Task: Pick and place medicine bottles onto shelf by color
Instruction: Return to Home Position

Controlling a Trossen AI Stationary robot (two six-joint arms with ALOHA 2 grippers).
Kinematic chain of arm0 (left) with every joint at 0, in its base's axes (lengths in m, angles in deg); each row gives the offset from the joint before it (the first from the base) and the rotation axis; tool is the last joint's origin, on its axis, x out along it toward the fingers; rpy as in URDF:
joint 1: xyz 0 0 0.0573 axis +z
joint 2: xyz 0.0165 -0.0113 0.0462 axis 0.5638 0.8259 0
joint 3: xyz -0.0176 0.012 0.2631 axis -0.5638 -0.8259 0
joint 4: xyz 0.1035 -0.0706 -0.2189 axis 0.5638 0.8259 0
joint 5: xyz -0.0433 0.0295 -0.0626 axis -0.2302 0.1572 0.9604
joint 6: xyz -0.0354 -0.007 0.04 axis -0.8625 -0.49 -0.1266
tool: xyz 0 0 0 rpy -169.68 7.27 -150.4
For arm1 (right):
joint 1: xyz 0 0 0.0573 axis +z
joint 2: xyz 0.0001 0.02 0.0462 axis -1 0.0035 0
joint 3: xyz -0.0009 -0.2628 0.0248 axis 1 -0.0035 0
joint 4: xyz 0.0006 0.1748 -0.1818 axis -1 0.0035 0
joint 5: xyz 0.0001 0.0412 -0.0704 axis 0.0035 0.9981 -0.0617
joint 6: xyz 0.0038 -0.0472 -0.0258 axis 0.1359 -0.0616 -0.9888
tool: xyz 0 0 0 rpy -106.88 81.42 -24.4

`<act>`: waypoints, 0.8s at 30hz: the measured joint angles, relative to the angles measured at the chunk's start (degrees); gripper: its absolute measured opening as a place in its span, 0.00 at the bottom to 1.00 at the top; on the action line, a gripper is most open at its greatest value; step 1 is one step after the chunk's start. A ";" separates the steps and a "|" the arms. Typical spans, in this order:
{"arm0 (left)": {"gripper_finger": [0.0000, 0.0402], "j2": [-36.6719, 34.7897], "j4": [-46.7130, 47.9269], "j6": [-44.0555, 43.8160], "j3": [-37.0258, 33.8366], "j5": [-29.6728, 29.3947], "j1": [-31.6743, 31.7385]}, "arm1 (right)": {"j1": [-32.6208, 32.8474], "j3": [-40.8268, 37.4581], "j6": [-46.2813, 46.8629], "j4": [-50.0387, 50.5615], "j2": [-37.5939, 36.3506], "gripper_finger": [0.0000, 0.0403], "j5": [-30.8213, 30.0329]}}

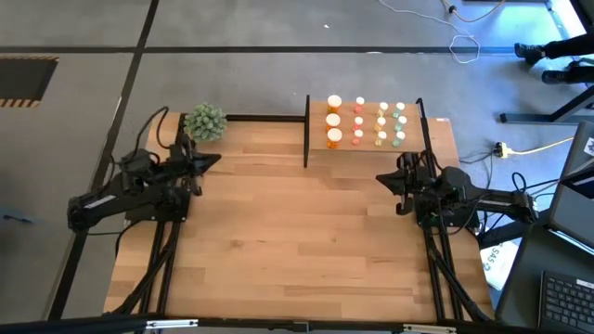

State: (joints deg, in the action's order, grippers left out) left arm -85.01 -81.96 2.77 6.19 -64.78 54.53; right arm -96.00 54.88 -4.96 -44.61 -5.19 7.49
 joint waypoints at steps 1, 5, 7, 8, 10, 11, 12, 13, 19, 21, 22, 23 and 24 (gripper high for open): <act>0.00 0.00 -0.58 -0.03 -0.82 0.00 0.00 | 0.00 0.00 0.00 0.01 0.00 0.04 0.00; 0.00 0.00 -5.15 0.03 -4.33 1.31 0.00 | 0.00 0.00 -0.03 0.02 0.00 0.05 0.00; 0.00 0.00 -6.12 0.33 -5.85 2.94 0.00 | 0.00 0.00 -0.15 0.02 0.00 0.05 0.00; 0.00 0.00 -6.39 0.31 -6.50 3.29 -0.02 | 0.00 0.00 -0.47 0.02 0.00 0.04 0.00; 0.00 0.00 -7.66 0.19 -8.28 3.43 0.00 | 0.00 0.00 -1.67 0.04 0.00 0.04 -0.01; 0.00 0.00 -8.29 0.20 -9.23 3.48 0.00 | 0.00 0.00 -1.61 0.04 0.00 0.03 -0.02; 0.00 0.00 -8.96 0.18 -10.12 3.77 0.00 | 0.00 0.00 -1.39 0.04 0.00 0.03 -0.02; 0.00 0.00 -9.77 0.17 -10.88 4.31 0.00 | 0.00 0.00 -1.36 0.04 0.00 0.03 -0.02; 0.00 0.00 -15.51 -1.31 -16.89 9.12 0.00 | 0.00 0.00 -1.57 0.07 0.00 0.03 -0.04; 0.00 -0.02 -14.85 -2.50 -17.12 9.14 0.02 | 0.00 0.00 -1.40 0.09 0.00 0.03 -0.04; 0.00 -0.04 -14.87 -2.84 -17.14 9.30 0.02 | 0.00 0.00 -1.43 0.09 0.00 0.03 -0.08; 0.00 -0.02 -14.86 -2.89 -17.14 9.80 0.02 | 0.00 0.00 -1.51 0.09 0.00 0.03 -0.09; 0.00 -0.02 -14.84 -2.85 -17.14 10.94 0.02 | 0.00 0.00 -1.53 0.09 0.00 0.03 -0.11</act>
State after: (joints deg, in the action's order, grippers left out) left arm -85.03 -96.80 -0.08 -10.95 -53.83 54.55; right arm -96.00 54.88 -6.50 -44.52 -5.19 7.38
